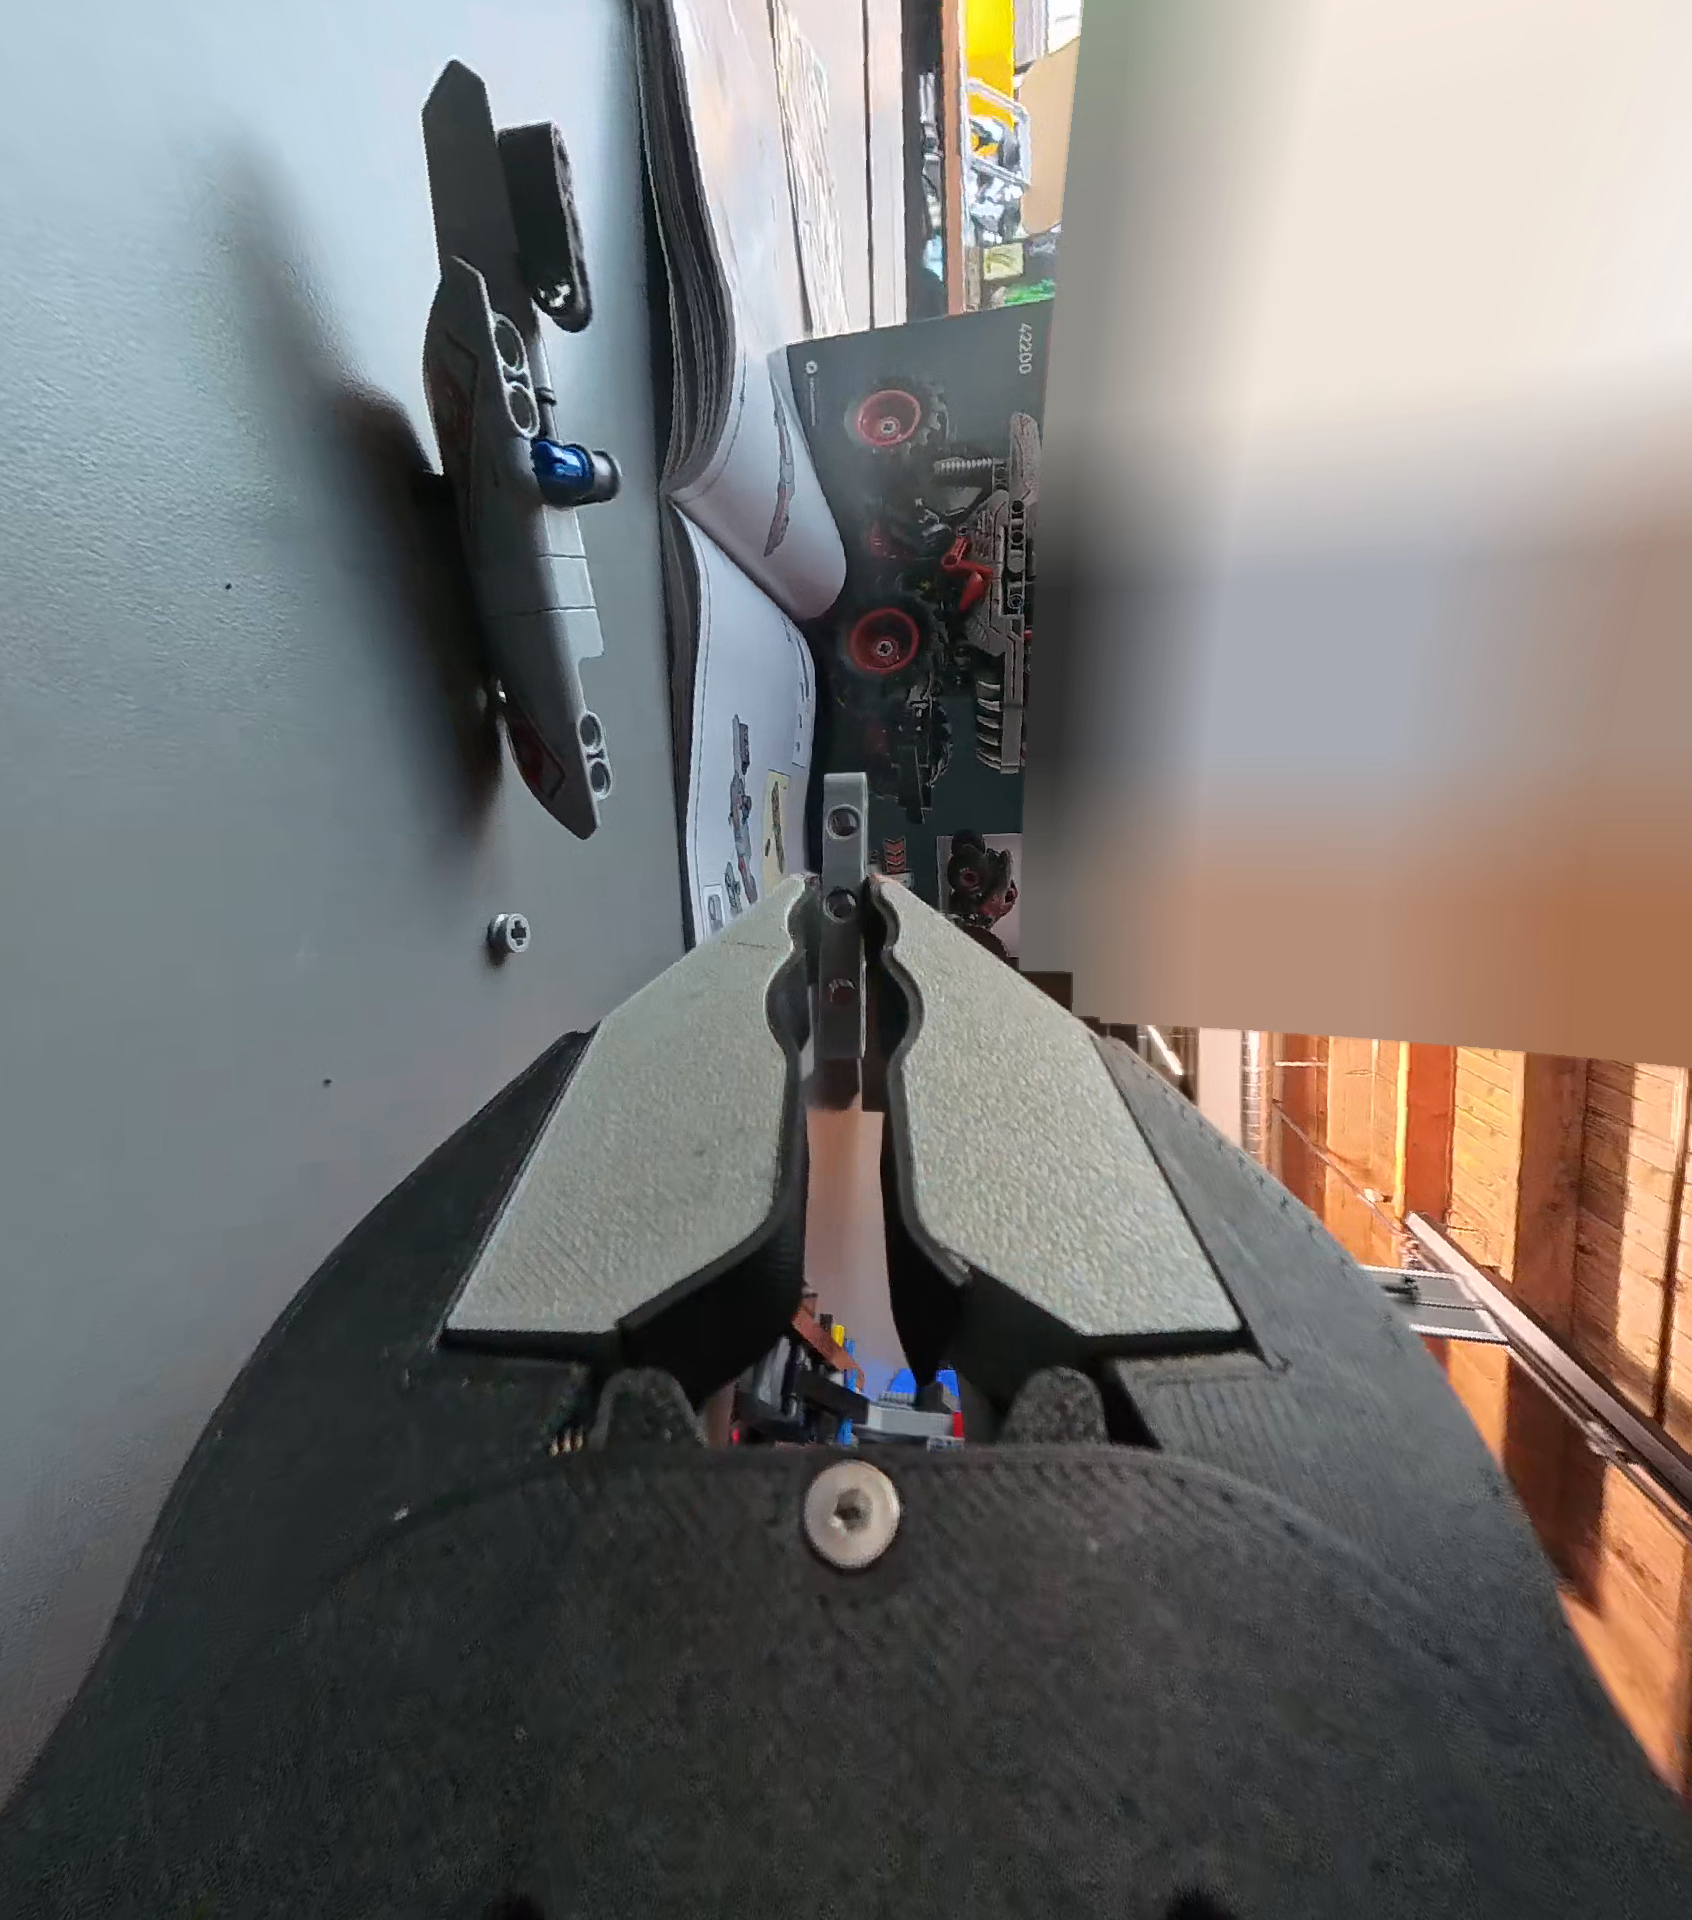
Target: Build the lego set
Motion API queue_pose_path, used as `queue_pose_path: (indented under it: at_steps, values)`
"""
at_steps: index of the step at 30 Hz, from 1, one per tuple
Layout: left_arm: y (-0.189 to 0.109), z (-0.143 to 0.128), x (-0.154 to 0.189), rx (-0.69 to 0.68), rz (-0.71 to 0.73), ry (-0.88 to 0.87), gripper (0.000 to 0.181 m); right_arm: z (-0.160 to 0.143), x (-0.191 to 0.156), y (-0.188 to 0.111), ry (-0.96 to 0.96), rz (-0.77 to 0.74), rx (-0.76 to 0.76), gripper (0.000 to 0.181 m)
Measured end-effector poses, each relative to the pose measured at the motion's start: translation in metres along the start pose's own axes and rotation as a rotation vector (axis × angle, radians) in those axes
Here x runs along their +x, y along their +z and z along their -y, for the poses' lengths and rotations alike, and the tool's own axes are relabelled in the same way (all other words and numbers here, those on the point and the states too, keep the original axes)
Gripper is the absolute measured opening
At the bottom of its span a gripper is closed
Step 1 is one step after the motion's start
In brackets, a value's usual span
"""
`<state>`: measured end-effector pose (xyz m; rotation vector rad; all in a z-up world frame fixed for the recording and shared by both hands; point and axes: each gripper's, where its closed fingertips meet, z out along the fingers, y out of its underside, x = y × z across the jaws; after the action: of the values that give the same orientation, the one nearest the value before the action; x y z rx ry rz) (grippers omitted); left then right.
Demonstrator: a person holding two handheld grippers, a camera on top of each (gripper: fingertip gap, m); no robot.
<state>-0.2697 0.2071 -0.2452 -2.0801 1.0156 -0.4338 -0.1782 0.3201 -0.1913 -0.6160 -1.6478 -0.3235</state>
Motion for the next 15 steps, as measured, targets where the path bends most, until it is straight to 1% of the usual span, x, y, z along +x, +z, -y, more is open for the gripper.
queue_pose_path:
  at_steps: [2,3,4,5,9,11,13,15]
  values:
    - [0.000,0.000,0.000,0.000,0.000,-0.001,0.026,-0.002,0.005,-0.001,0.061,-0.005,0.009,0.004]
    - [0.000,0.000,0.000,0.002,0.001,-0.002,0.026,-0.007,0.013,-0.001,0.127,-0.023,0.003,0.004]
    - [0.000,0.001,-0.001,0.005,0.002,-0.004,0.025,-0.014,0.020,-0.002,0.225,-0.024,-0.010,0.004]
    - [-0.001,0.001,-0.001,0.009,0.004,-0.010,0.024,-0.021,0.022,-0.002,0.344,0.016,-0.005,0.004]
    - [-0.003,0.003,-0.006,0.027,0.005,-0.052,0.023,-0.033,0.018,-0.005,0.819,0.268,0.106,0.004]
    - [-0.003,0.003,-0.006,0.030,0.005,-0.054,0.023,-0.041,0.010,-0.004,1.035,0.405,0.104,0.004]
    - [-0.003,0.002,-0.006,0.026,0.004,-0.052,0.023,-0.037,0.001,-0.006,1.195,0.571,0.149,0.004]
    - [-0.002,0.002,-0.006,0.025,0.003,-0.051,0.023,-0.033,-0.008,-0.009,1.270,0.693,0.157,0.004]
